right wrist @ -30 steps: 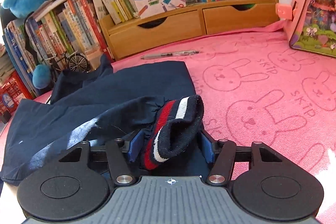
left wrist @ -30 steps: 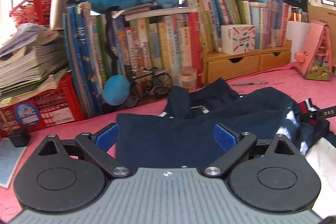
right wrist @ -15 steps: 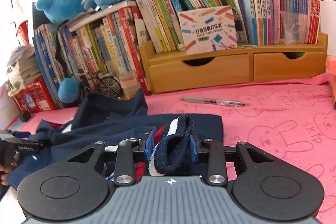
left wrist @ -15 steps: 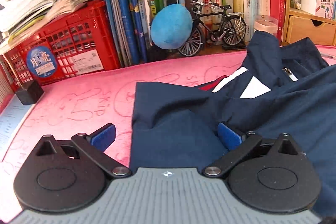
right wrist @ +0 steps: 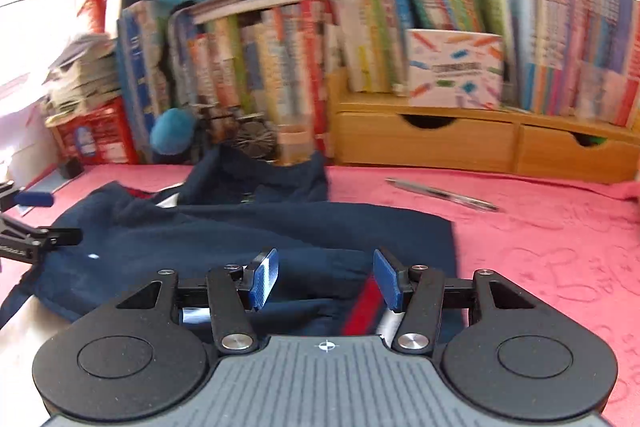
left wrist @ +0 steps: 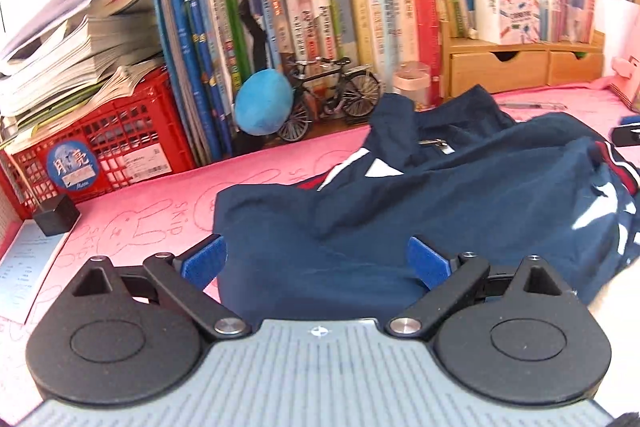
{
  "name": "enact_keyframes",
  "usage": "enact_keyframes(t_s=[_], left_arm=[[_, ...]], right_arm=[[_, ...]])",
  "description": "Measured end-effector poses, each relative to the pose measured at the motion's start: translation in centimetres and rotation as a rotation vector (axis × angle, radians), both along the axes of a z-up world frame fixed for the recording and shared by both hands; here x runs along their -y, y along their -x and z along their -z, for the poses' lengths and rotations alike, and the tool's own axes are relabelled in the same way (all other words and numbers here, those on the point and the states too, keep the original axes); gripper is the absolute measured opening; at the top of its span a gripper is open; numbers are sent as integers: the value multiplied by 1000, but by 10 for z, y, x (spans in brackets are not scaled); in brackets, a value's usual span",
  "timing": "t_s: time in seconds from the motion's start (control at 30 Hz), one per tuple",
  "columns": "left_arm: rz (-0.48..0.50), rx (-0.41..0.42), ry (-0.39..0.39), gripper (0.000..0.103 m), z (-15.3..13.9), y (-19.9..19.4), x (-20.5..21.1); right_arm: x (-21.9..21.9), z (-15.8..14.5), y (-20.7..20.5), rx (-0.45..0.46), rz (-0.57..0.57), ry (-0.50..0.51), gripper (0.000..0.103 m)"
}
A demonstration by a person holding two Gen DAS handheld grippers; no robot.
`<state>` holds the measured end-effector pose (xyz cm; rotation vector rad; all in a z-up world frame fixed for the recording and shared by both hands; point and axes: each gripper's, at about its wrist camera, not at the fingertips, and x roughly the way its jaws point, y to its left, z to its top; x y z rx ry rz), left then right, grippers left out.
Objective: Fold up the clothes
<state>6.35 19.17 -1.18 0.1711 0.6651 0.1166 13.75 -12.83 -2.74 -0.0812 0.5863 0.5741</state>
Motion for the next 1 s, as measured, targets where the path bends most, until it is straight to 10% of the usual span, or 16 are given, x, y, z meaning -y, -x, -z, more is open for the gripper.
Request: enact_keyframes(t_s=[0.13,0.3,0.37,0.43,0.5,0.57,0.63,0.77,1.0], left_arm=[[-28,-101,-93,101,25,1,2],[-53,-89,75,103,33,18,-32],[-52,-85,90,103,31,23,-34],[-65,-78,82,103,23,29,-31],[-72,-62,64,101,11,40,-26],[-22,-41,55,101,0,58,-23],[37,-46,-16,102,-5,74,-13],[50,-68,-209,103,6,79,5],[-249,-99,-174,103,26,63,-57]], right_arm=[[-74,15,10,-38,-153,91,54],[-28,40,-1,-65,-88,160,55],[5,39,-10,-79,-56,177,7],[32,37,-18,-125,11,169,0],[54,26,-10,-115,77,105,9],[67,15,7,-70,120,63,54],[68,7,35,23,97,76,77],[54,4,70,103,56,168,80],[60,15,61,72,152,189,80]])
